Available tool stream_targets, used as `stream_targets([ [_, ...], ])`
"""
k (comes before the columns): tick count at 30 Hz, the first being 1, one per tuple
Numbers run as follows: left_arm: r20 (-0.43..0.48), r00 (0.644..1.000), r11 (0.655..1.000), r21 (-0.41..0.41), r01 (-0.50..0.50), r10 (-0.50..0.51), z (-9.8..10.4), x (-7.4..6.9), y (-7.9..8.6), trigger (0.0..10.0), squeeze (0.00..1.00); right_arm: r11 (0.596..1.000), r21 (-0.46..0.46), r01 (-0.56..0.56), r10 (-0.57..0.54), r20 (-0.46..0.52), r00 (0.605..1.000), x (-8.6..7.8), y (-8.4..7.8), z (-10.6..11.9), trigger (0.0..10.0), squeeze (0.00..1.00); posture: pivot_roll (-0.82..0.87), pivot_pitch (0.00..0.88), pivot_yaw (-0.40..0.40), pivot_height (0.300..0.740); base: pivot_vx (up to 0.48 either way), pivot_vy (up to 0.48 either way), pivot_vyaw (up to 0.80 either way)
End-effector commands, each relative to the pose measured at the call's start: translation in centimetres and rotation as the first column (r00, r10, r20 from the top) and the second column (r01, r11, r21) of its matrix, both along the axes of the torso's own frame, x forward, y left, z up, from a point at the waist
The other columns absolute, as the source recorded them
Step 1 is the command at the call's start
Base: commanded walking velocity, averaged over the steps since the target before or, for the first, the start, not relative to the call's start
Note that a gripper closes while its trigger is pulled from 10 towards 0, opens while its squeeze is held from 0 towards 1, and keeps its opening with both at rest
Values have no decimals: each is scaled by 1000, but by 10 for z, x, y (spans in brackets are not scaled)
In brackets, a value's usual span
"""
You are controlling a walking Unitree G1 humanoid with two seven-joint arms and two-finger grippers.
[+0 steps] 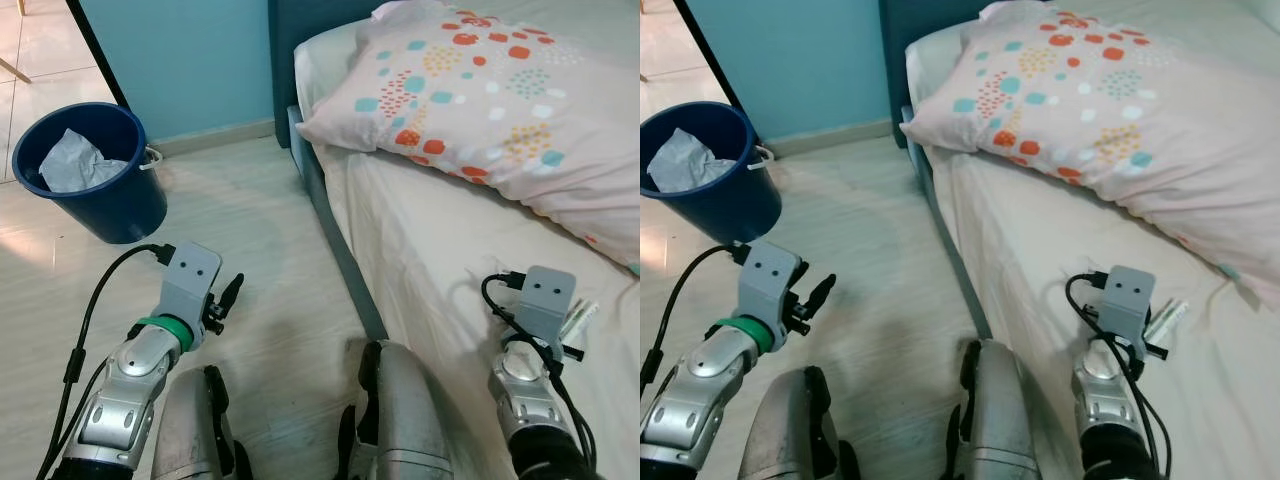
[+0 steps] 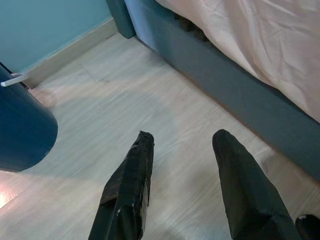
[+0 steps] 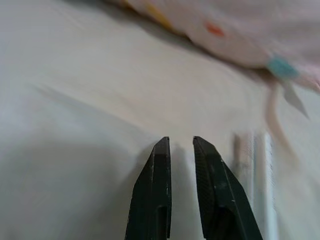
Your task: Clean up the room
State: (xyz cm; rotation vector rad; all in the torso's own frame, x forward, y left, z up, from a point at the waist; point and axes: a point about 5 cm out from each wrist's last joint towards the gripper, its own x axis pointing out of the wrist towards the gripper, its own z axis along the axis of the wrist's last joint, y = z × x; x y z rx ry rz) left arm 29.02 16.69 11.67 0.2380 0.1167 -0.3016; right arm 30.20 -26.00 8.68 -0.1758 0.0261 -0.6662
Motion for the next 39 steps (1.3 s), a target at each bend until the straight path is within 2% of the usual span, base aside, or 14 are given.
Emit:
stream_targets([
  [1,-28,1000,1000,3,3,-2,-6,-4,-1,10000,0,1000,5,-7,7,2,1000,-7,0,-3,10000,0,-18,279,45,515,0,0,0],
  [3,-28,1000,1000,3,3,-2,-6,-4,-1,10000,0,1000,5,-7,7,2,1000,-7,0,-3,10000,0,-18,279,45,515,0,0,0],
  [6,-31,999,1000,-4,12,-12,-7,-1,-6,10000,0,994,-86,68,-80,-143,987,-22,-13,-20,10000,0,-41,263,48,515,0,0,0],
  [8,-32,999,1000,-6,15,-15,-8,-1,-8,10000,0,991,-107,78,-95,-169,981,-25,-16,-23,10000,0,-41,263,48,515,0,0,0],
  [9,-32,999,1000,-7,17,-17,-8,0,-9,10000,0,990,-112,81,-100,-178,979,-26,-17,-24,10000,1000,-44,258,49,515,0,0,0],
  [19,-25,999,1000,-11,21,-21,-7,4,-12,10000,0,975,-195,106,-124,-85,989,-23,-30,8,10000,1000,-46,243,42,515,0,0,0],
  [24,-25,999,1000,-15,24,-25,-8,3,-14,10000,0,978,-174,112,-127,-77,989,-26,-33,7,10000,1000,-43,239,45,515,0,0,0],
  [30,-24,999,999,-14,35,-35,-8,3,-16,10000,0,981,16,192,-190,-71,979,-34,-36,-4,10000,1000,-41,232,46,515,0,0,0],
  [33,-22,999,999,-10,34,-35,-7,4,-15,10000,0,945,257,200,-178,-107,978,-34,-29,-23,10000,1000,-41,230,50,515,0,0,0],
  [35,-21,999,999,-8,35,-35,-7,5,-14,10000,0,931,318,178,-148,-117,982,-32,-23,-28,10000,1000,-38,229,53,515,0,0,0],
  [36,-20,999,999,-8,35,-35,-7,5,-14,10000,0,904,402,147,-104,-127,986,-28,-19,-34,10000,808,-37,228,54,515,0,0,0],
  [37,-19,999,999,-7,35,-35,-7,5,-14,10000,0,879,460,126,-74,-128,989,-25,-16,-38,10000,808,-37,228,54,515,0,0,0],
  [38,-19,999,999,-6,35,-35,-6,5,-14,10000,0,859,507,72,-12,-121,993,-20,-12,-42,10000,0,-30,225,59,515,0,0,0],
  [39,-18,999,999,-6,34,-34,-6,5,-14,10000,0,846,532,36,30,-114,993,-16,-9,-43,10000,0,-23,225,61,515,0,0,0],
])
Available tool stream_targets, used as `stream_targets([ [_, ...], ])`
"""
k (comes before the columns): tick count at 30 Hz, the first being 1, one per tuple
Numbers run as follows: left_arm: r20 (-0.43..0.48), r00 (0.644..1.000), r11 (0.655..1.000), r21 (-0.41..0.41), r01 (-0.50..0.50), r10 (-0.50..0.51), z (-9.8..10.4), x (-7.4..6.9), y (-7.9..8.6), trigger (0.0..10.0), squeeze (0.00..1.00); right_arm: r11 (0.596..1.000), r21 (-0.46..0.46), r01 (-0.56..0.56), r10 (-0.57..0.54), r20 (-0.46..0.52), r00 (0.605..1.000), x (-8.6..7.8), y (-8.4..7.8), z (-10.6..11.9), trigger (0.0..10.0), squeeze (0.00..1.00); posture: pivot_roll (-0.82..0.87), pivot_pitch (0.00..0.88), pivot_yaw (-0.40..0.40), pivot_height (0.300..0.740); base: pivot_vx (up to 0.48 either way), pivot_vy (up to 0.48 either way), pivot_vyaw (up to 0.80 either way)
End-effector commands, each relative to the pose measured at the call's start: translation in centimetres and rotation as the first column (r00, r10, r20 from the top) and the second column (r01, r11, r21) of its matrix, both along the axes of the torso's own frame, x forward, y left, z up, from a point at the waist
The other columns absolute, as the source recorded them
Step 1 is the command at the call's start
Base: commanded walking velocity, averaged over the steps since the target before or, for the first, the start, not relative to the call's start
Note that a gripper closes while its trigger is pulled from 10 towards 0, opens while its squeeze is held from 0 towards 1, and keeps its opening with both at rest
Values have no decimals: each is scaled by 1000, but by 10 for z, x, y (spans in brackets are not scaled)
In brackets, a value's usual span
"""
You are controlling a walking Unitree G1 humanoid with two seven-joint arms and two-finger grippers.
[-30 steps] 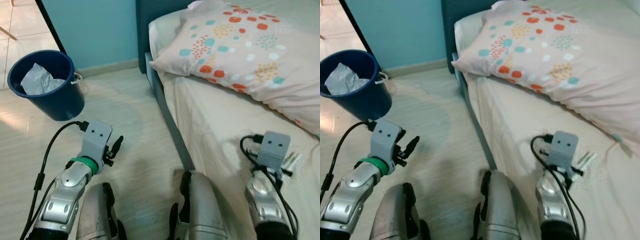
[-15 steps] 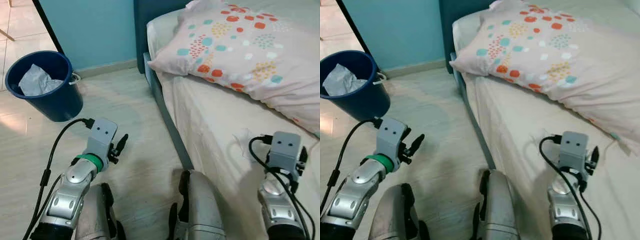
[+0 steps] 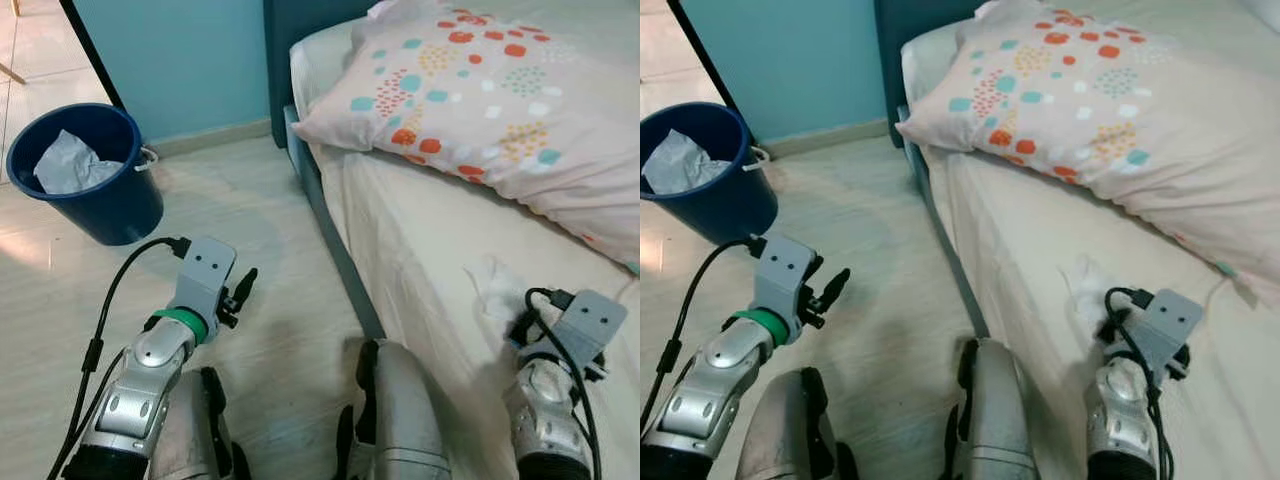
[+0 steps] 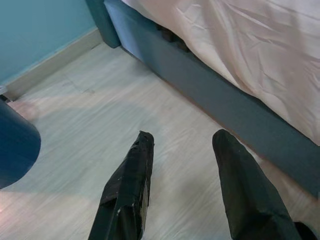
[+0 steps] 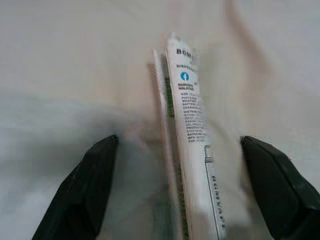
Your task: Clean up the room
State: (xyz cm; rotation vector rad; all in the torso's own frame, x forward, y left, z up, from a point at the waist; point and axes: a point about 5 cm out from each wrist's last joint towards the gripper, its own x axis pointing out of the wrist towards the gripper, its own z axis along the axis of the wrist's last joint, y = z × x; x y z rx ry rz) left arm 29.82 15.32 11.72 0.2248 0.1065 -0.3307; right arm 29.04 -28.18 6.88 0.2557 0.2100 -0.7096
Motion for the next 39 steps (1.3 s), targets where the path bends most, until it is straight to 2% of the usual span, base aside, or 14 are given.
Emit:
stream_targets([
  [1,-22,1000,1000,11,6,-5,-7,-3,0,10000,0,991,114,-77,85,-65,994,-4,13,-25,10000,0,-23,225,61,515,0,0,0],
  [6,-20,1000,1000,15,1,0,-5,-2,2,10000,0,965,123,-233,243,-68,968,11,21,-23,10000,0,-10,223,65,515,0,0,0],
  [12,-19,1000,1000,15,-9,10,-5,-2,5,10000,0,834,141,-534,551,-151,821,22,45,-29,10000,0,-3,223,64,515,0,0,0],
  [14,-19,1000,1000,15,-9,10,-5,-2,5,10000,0,834,141,-534,551,-151,821,22,45,-29,10000,0,-3,223,64,515,0,0,0],
  [15,-19,1000,1000,14,-10,11,-5,-3,5,10000,0,802,150,-578,597,-194,778,19,49,-35,7451,0,-2,225,65,515,0,0,0],
  [16,-20,1000,1000,13,-11,12,-5,-3,5,10000,0,775,144,-615,631,-244,737,17,51,-41,1294,0,-3,228,66,515,0,0,0],
  [17,-20,1000,1000,13,-11,12,-5,-3,5,10000,0,775,144,-615,631,-244,737,17,51,-41,1294,0,-3,228,66,515,0,0,0],
  [18,-21,1000,1000,12,-12,12,-5,-3,5,10000,0,760,142,-634,646,-272,714,15,52,-45,0,0,-3,229,67,515,0,0,0],
  [25,-24,1000,1000,10,-12,12,-6,-3,5,10000,0,751,99,-653,653,-262,711,18,52,-41,0,0,-8,228,68,515,0,0,0],
  [28,-25,1000,1000,7,-8,8,-6,-1,2,10000,0,730,99,-677,684,-79,725,29,60,-23,0,0,-21,222,69,515,0,0,0],
  [31,-25,1000,1000,1,-3,3,-6,1,-1,10000,0,670,100,-736,725,123,677,38,74,-2,0,0,-29,212,66,515,0,0,0],
  [33,-25,1000,1000,1,-3,3,-6,1,-1,10000,0,670,100,-736,725,123,677,38,74,-2,0,0,-29,212,66,515,0,0,0],
  [34,-22,1000,1000,-4,0,0,-6,3,-4,10000,0,627,96,-773,733,265,627,42,84,13,0,0,-28,208,63,515,0,0,0],
  [39,-20,1000,1000,-6,0,-1,-6,4,-4,10000,0,617,90,-782,730,306,611,43,87,18,0,0,-28,207,62,515,0,0,0],
])
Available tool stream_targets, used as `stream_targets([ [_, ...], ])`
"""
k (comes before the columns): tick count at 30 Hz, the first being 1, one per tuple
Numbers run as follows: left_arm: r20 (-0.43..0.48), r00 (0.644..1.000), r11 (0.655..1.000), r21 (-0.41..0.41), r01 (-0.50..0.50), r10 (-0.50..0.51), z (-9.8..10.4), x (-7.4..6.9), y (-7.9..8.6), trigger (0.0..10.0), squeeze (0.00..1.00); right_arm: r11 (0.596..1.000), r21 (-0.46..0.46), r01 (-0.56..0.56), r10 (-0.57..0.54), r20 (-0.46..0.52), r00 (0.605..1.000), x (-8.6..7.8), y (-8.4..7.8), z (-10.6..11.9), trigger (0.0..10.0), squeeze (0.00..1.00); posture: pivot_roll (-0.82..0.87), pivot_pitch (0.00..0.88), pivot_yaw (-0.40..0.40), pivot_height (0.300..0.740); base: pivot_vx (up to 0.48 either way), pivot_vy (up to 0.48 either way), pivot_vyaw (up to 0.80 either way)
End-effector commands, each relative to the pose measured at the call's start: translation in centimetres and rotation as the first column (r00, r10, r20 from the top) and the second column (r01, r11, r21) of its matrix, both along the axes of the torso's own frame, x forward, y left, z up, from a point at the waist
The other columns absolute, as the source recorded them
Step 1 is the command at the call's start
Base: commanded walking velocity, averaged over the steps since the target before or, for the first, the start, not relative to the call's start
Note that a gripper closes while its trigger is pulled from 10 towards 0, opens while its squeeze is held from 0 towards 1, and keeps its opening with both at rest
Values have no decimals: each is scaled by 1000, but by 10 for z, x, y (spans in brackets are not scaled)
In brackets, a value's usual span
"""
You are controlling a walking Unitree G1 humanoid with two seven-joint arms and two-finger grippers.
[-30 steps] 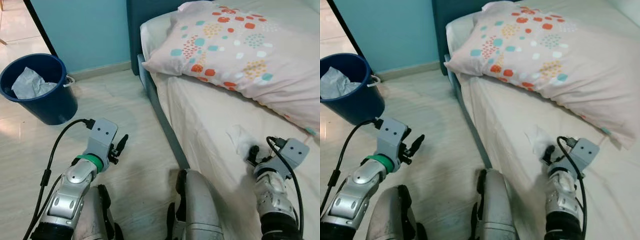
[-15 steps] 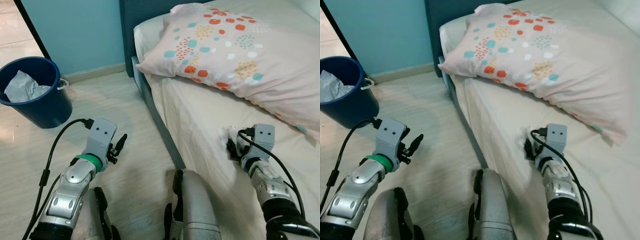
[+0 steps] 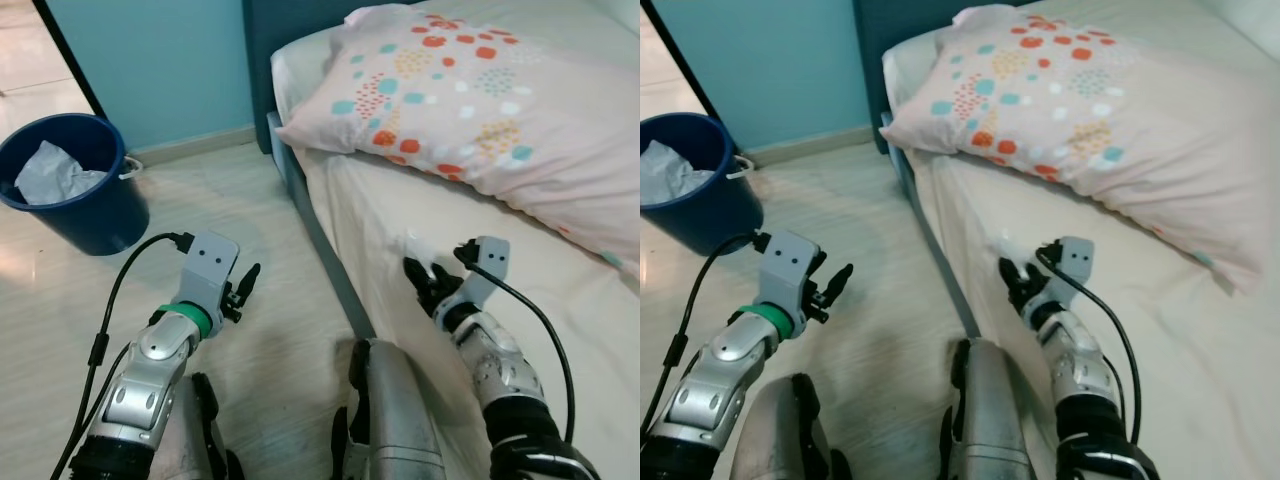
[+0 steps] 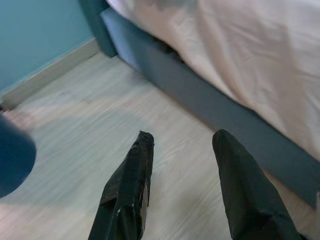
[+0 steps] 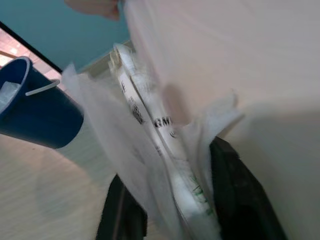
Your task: Clean up the room
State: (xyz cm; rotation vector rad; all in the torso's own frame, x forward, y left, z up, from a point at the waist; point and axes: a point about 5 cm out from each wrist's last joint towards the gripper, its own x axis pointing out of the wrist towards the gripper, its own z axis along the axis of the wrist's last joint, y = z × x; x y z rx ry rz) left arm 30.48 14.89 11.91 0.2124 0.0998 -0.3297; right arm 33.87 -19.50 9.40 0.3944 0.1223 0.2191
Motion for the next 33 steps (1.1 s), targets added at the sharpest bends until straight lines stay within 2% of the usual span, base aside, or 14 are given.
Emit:
stream_targets([
  [1,-23,1000,1000,7,2,-1,-8,-3,-1,10000,0,999,41,-11,12,-4,1000,-5,1,-5,0,0,-28,203,60,515,0,0,0],
  [9,-19,1000,1000,3,-1,1,-7,-1,-1,10000,0,994,103,-40,32,80,996,-4,6,7,0,0,-30,198,57,515,0,0,0],
  [10,-3,1000,1000,-10,-11,11,-3,1,-2,10000,0,989,118,-90,62,226,972,-7,18,36,0,0,-45,166,38,515,0,0,0],
  [12,-3,1000,1000,-10,-11,11,-3,1,-2,10000,0,989,118,-90,62,226,972,-7,18,36,0,0,-45,166,38,515,0,0,0],
  [14,41,998,999,-41,-35,37,6,10,-6,10000,0,984,85,-160,97,497,862,-20,42,104,0,0,-59,135,25,515,0,0,0],
  [15,41,998,999,-41,-35,37,6,10,-6,10000,0,984,85,-160,97,497,862,-20,42,104,0,0,-59,135,25,515,0,0,0],
  [16,53,998,998,-50,-41,43,9,12,-7,10000,0,982,74,-174,102,566,818,-26,48,124,0,0,-60,131,23,515,0,0,0],
  [22,63,997,997,-56,-44,48,11,14,-8,10000,0,989,22,-148,105,604,790,-27,53,136,0,0,-62,125,19,515,0,0,0],
  [23,72,996,997,-62,-54,58,12,15,-8,10000,0,995,-7,-103,86,609,788,-26,54,138,9333,0,-64,118,13,515,0,0,0],
  [25,81,994,996,-66,-64,69,14,15,-7,10000,0,999,-25,-46,52,611,790,-26,53,138,10000,0,-64,117,12,515,0,0,0],
  [28,98,991,994,-75,-84,91,18,15,-5,10000,0,999,-43,-4,29,596,802,-25,54,133,10000,0,-63,113,7,515,0,0,0],
  [30,121,985,989,-89,-116,126,24,15,-1,10000,0,995,-89,50,7,548,836,-25,52,118,10000,0,-61,109,3,515,0,0,0],
  [32,121,985,989,-89,-116,126,24,15,-1,10000,0,995,-89,50,7,548,836,-25,52,118,10000,0,-61,109,3,515,0,0,0],
  [33,136,980,986,-95,-134,146,28,14,2,10000,0,992,-78,96,-43,511,858,-26,46,106,10000,0,-56,103,-1,520,0,0,0],
])
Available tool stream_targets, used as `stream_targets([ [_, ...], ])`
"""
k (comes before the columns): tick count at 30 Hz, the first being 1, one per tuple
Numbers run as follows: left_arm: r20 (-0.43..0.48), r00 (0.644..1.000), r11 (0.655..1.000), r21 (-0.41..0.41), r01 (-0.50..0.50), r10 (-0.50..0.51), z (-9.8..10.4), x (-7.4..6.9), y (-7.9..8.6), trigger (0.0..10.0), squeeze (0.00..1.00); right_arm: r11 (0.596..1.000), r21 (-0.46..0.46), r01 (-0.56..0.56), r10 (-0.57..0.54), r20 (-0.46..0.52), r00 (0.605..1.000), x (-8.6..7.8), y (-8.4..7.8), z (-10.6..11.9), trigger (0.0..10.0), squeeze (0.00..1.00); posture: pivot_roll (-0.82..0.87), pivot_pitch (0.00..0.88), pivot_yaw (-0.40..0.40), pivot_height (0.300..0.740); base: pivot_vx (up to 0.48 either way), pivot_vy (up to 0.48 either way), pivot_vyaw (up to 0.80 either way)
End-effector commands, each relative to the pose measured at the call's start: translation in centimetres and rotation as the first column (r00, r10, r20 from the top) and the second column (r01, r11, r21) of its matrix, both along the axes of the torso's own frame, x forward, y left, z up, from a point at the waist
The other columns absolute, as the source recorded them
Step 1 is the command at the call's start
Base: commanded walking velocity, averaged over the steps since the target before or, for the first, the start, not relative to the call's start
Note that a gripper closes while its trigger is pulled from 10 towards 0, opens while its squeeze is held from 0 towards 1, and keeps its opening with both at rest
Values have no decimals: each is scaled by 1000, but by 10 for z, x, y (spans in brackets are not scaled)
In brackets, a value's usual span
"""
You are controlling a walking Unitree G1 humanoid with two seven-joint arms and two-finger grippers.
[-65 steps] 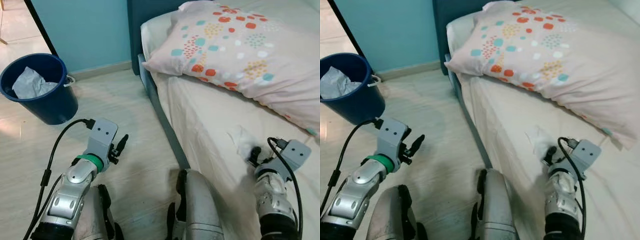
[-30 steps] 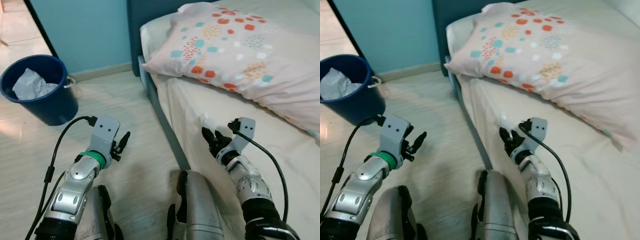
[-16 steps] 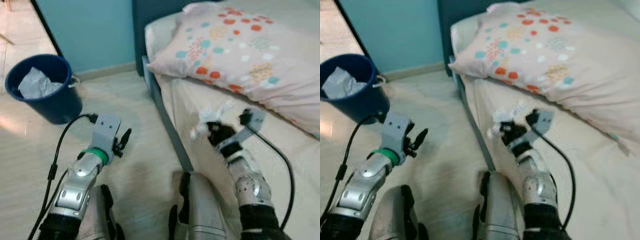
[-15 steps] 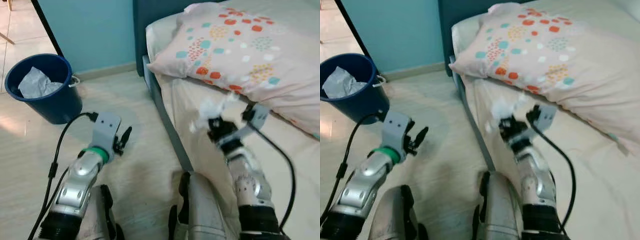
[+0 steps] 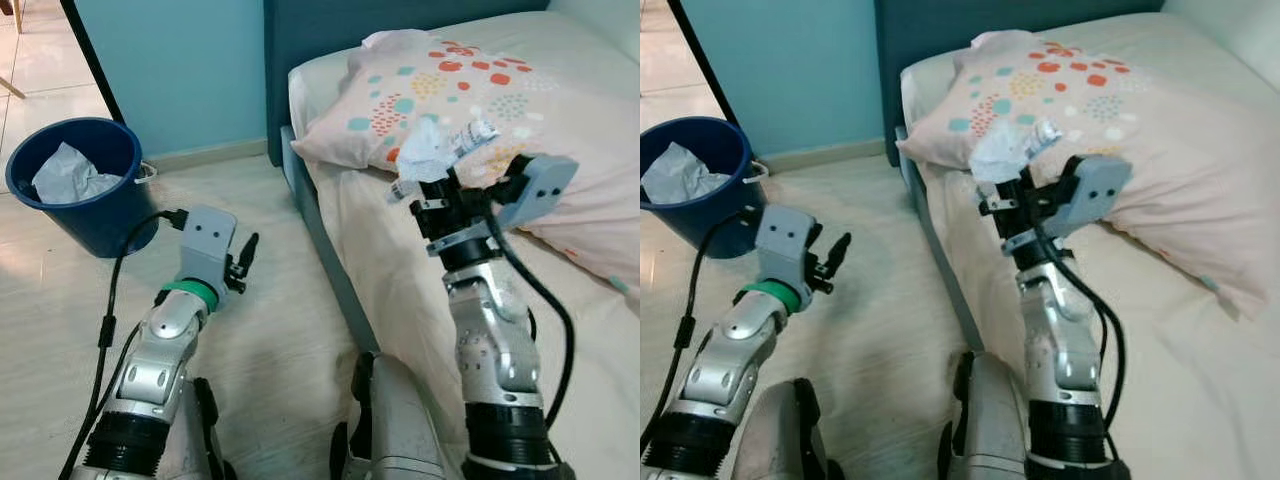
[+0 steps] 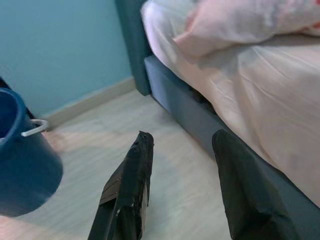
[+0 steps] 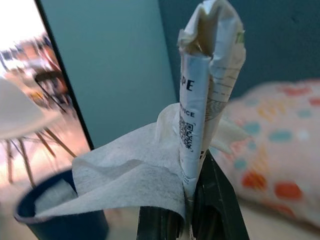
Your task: Clean up the room
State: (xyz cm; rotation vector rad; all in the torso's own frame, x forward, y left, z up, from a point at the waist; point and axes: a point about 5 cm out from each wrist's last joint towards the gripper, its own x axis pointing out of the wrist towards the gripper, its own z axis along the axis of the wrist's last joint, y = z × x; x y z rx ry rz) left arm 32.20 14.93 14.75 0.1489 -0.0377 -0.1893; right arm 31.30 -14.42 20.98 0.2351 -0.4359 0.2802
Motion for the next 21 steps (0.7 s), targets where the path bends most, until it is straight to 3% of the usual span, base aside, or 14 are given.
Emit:
stream_targets([
  [1,18,999,1000,-5,-27,27,2,-4,4,10000,0,996,-31,86,-88,-69,994,-4,-11,-21,10000,0,-51,101,-3,525,0,0,0],
  [2,18,999,1000,-5,-27,27,2,-4,4,10000,0,996,-31,86,-88,-69,994,-4,-11,-21,10000,0,-51,101,-3,525,0,0,0],
  [3,41,998,999,8,-45,45,6,-7,9,10000,0,983,-83,165,-175,-120,977,-9,-20,-38,10000,0,-44,97,-5,535,0,0,0],
  [6,52,997,998,19,-55,54,8,-10,13,10000,0,970,-148,195,-215,-130,968,-12,-23,-47,10000,0,-41,94,-4,550,0,0,0],
  [11,59,996,997,25,-74,72,10,-14,19,10000,0,968,-146,204,-225,-144,964,-14,-23,-53,10000,0,-37,84,-4,570,0,0,0],
  [21,88,993,996,39,-86,82,14,-14,15,10000,0,973,-147,178,-197,-124,973,-10,-12,-51,10000,0,-29,74,-15,600,0,0,0],
])
